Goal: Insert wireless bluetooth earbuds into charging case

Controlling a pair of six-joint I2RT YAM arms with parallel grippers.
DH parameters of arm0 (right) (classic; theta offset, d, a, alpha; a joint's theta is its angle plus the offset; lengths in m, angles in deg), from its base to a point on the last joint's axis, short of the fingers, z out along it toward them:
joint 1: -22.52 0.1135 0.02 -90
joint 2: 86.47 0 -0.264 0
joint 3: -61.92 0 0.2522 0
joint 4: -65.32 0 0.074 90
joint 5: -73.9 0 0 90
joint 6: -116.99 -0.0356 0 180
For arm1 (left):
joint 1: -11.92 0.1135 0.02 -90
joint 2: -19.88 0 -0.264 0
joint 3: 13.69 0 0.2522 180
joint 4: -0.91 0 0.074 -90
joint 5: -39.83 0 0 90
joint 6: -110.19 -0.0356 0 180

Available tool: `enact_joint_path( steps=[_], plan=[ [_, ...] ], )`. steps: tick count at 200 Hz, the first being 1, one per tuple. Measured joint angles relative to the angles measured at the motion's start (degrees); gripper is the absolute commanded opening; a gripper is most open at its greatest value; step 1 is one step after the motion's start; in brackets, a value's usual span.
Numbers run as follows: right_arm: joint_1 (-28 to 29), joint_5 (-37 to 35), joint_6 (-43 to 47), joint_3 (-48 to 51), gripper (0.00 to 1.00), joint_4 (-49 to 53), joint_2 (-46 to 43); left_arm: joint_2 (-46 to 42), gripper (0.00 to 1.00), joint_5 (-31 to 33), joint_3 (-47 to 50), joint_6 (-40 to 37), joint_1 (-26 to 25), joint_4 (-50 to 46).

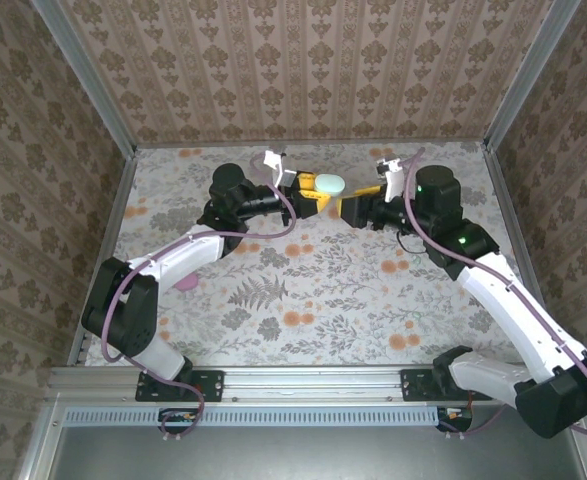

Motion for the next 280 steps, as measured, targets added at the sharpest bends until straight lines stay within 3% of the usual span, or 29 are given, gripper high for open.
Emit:
enact_joint_path(
  steps=[109, 224, 280],
  plan=[
    [0.09, -3.89, -2.47, -0.22, 0.68, -0.04, 1.09, -0.09, 0.29, -0.59, 0.00, 0.02, -0.22, 0.00],
    [-3.23, 2.49, -11.87, -0.55, 0.68, -0.52, 1.97, -0.50, 0.29, 0.28, 0.00, -0.26, -0.24, -0.24],
    [-3.78, 6.10, -12.33, -0.63, 0.69, -1.44, 2.75, -0.50, 0.29, 0.44, -0.02, -0.46, -0.20, -0.31]
  ],
)
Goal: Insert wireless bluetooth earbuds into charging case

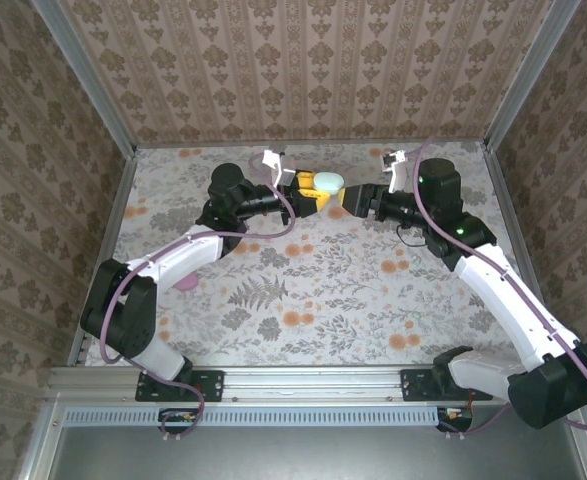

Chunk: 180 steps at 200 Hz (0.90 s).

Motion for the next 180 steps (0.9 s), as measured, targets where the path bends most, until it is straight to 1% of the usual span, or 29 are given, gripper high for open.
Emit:
enact_joint_path(
  steps=[54, 180],
  plan=[
    [-0.20, 3.78, 0.55, -0.13, 0.69, -0.44, 0.35, 0.00, 0.29, -0.70, 0.00, -0.28, -0.13, -0.02],
    [-0.09, 4.90, -0.20, -0.59, 0.71, -0.70, 0.35, -1.20, 0.29, -1.07, 0.02, -2.14, -0.13, -1.79]
  ],
)
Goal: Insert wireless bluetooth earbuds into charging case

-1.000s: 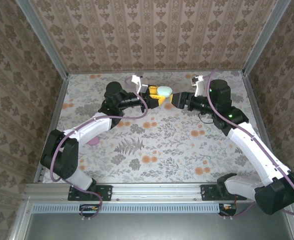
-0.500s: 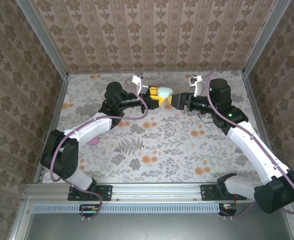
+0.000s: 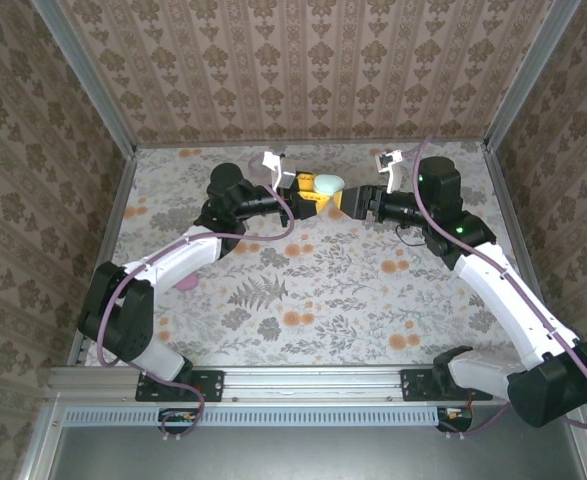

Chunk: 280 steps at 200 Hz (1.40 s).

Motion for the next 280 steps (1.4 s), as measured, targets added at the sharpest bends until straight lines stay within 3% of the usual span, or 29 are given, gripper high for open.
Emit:
enact_joint_path(
  steps=[280],
  plan=[
    [-1.38, 1.46, -5.18, -0.83, 0.73, -1.25, -0.02, 0.00, 0.28, -0.46, 0.00, -1.09, -0.04, -1.46]
  ],
)
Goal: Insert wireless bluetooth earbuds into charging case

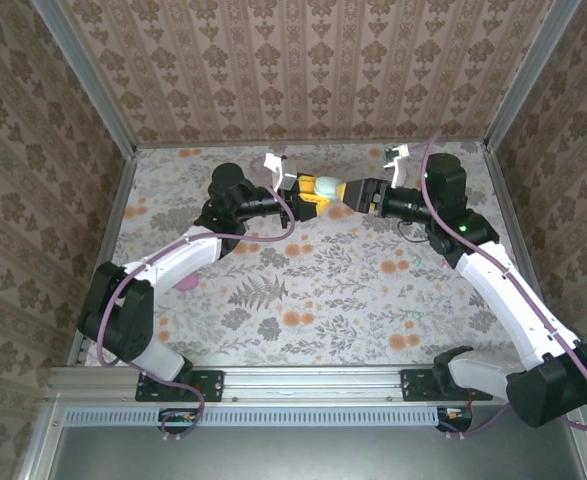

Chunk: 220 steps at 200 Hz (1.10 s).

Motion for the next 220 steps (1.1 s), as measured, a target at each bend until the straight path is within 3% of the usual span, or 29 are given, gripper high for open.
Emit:
enact_joint_path(
  steps=[119, 220],
  plan=[
    [-0.42, 0.39, -0.09, 0.28, 0.74, -0.09, -0.61, -0.09, 0.28, -0.11, 0.63, 0.04, 0.48, 0.83],
    [0.15, 3.15, 5.99, -0.26, 0.73, 3.08, 1.49, -0.09, 0.27, -0.20, 0.81, 2.27, 0.81, 4.07]
  ],
)
